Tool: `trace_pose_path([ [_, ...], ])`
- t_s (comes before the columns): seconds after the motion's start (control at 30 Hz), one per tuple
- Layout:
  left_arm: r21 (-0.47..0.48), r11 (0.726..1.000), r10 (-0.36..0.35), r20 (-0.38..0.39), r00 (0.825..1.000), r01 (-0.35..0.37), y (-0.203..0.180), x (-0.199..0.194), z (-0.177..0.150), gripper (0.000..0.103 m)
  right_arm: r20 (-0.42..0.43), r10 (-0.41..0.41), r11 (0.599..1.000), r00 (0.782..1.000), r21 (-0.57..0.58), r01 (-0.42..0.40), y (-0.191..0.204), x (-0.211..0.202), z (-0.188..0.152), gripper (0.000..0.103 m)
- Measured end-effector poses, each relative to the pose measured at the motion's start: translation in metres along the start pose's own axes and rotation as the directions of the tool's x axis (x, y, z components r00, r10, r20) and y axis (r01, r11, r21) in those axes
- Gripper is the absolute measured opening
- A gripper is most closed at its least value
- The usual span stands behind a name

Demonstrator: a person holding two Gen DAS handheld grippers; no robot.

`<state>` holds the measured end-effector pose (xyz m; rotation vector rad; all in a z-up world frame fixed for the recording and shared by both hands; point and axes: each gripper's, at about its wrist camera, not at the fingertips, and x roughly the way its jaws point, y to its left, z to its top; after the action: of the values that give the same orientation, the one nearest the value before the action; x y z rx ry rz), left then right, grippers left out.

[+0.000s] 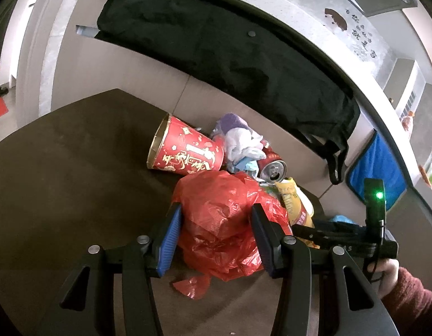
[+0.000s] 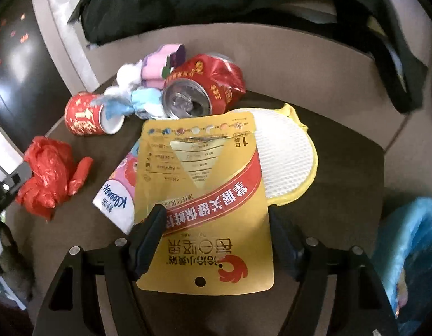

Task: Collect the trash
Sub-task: 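Grasp the yellow pouch with red stripe with the right tool while the left tool holds the red bag, then carry the red bag and yellow pouch with both tools over the bin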

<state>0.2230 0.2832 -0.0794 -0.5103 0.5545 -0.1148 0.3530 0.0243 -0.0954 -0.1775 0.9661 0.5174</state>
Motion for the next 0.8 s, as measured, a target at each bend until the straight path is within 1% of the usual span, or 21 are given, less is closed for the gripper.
trace_pose_path([
  [0.07,-0.005,1.0,0.001,-0.003,1.0,-0.001,0.0,0.001,0.0,0.05,-0.008,-0.006,1.0,1.0,-0.016,0.006,0.005,0.0,0.002,0.073],
  [0.1,-0.007,1.0,0.0,-0.003,1.0,0.0,0.0,0.001,-0.001,0.05,-0.013,0.004,1.0,1.0,-0.015,-0.004,0.006,0.003,0.004,0.073],
  [0.13,-0.008,1.0,0.0,-0.003,1.0,0.0,-0.001,0.001,-0.001,0.05,-0.017,0.019,1.0,1.0,-0.014,-0.019,0.007,0.0,0.003,0.073],
  [0.2,-0.011,1.0,-0.001,0.0,1.0,0.001,0.0,0.001,-0.001,0.05,-0.024,0.078,0.997,0.997,-0.011,-0.078,0.009,-0.004,0.002,0.073],
  [0.27,-0.016,1.0,-0.003,0.003,1.0,0.003,0.001,0.001,-0.001,0.05,-0.037,0.1,0.994,0.994,-0.03,-0.101,0.014,-0.01,-0.005,0.073],
  [0.37,-0.016,1.0,-0.004,0.008,1.0,0.004,0.001,0.0,-0.001,0.05,-0.048,0.1,0.992,0.994,-0.071,-0.104,0.028,-0.008,-0.011,0.073],
  [0.43,-0.011,1.0,0.001,0.014,1.0,-0.001,0.0,-0.001,-0.001,0.05,-0.045,0.074,0.992,0.996,-0.101,-0.078,0.036,-0.004,-0.01,0.073],
  [0.47,-0.009,1.0,0.004,0.017,1.0,-0.004,0.0,-0.002,-0.001,0.05,-0.041,0.067,0.992,0.997,-0.108,-0.071,0.034,-0.004,-0.013,0.072],
  [0.53,-0.009,1.0,0.012,0.025,1.0,-0.012,0.001,-0.004,-0.001,0.05,-0.036,0.08,0.991,0.996,-0.1,-0.084,0.036,-0.001,-0.011,0.071],
  [0.57,-0.01,1.0,0.019,0.03,0.999,-0.019,0.001,-0.005,-0.001,0.05,-0.034,0.083,0.992,0.996,-0.097,-0.086,0.035,-0.001,-0.011,0.063],
  [0.6,-0.011,1.0,0.026,0.035,0.999,-0.026,0.001,-0.006,-0.001,0.05,-0.031,0.073,0.992,0.997,-0.098,-0.076,0.036,-0.001,-0.009,0.044],
  [0.63,-0.011,0.999,0.033,0.04,0.999,-0.032,0.001,-0.007,0.0,0.05,-0.032,0.075,0.992,0.997,-0.097,-0.078,0.032,-0.003,-0.009,0.033],
  [0.67,-0.011,0.999,0.039,0.045,0.998,-0.038,0.001,-0.009,0.0,0.05,-0.027,0.103,0.991,0.994,-0.086,-0.105,0.031,-0.008,-0.009,0.016],
  [0.7,-0.01,0.999,0.044,0.049,0.998,-0.043,0.001,-0.01,0.001,0.05,-0.021,0.149,0.986,0.989,-0.069,-0.15,0.028,-0.012,-0.009,0.01],
  [0.77,0.0,0.999,0.054,0.055,0.997,-0.054,-0.001,-0.012,0.002,0.05,0.003,0.236,0.971,0.972,-0.045,-0.236,0.025,-0.027,-0.012,0.008],
  [0.8,0.004,0.998,0.06,0.059,0.996,-0.06,-0.002,-0.014,0.002,0.05,0.015,0.255,0.966,0.967,-0.048,-0.254,0.024,-0.033,-0.013,0.007],
])
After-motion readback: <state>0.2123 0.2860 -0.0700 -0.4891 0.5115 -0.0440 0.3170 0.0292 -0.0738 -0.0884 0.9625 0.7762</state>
